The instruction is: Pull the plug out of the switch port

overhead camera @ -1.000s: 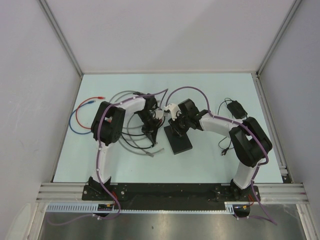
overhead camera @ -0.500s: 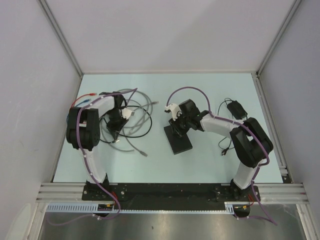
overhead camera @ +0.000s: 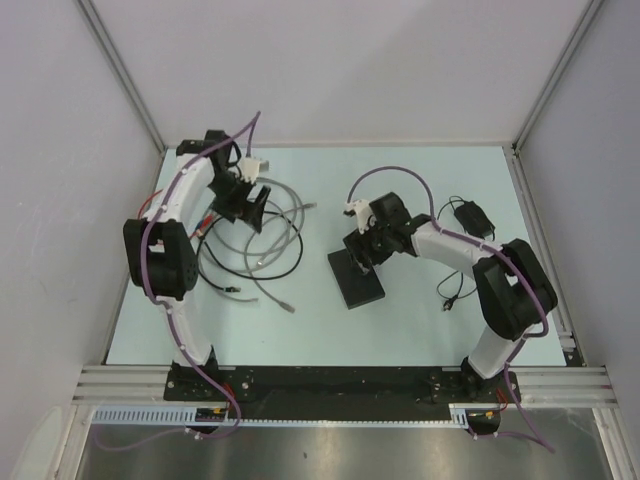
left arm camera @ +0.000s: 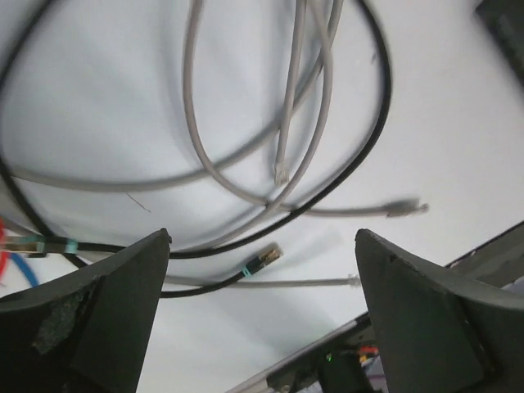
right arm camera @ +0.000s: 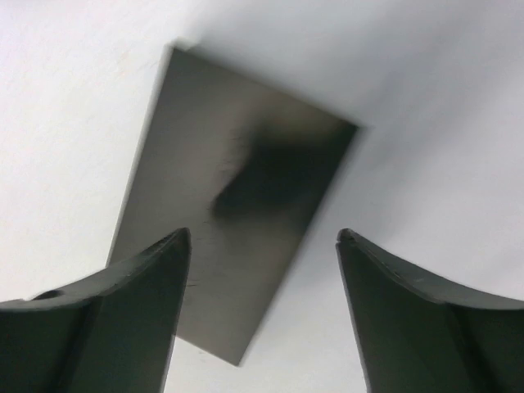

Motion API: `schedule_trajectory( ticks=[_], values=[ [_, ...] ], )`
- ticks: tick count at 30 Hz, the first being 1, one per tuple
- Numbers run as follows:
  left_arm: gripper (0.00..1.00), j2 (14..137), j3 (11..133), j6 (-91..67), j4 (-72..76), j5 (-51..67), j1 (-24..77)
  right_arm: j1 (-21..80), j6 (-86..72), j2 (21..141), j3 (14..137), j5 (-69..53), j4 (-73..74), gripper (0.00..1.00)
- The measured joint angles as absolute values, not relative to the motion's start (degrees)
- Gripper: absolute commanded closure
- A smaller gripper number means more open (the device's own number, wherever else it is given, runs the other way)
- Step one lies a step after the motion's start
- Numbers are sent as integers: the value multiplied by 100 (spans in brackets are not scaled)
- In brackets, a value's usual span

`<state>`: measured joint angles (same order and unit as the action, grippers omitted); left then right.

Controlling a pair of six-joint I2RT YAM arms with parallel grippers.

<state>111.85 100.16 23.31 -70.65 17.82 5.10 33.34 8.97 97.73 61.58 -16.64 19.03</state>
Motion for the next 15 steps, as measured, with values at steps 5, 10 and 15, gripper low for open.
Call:
schedule_trajectory(
  ticks=[5,10,15],
  values=[
    [0,11301,11723,1859,-7231,1859,521,2349,353,9998,7773,-1417,2759,2],
    [0,11526,13620,1509,-6792,1605,593,1223,-200,10938,11056,-622,3208,0],
    [0,10792,12589,1144,-5533,1278,696,1020,-427,11069,11480,368,3437,0]
  ],
)
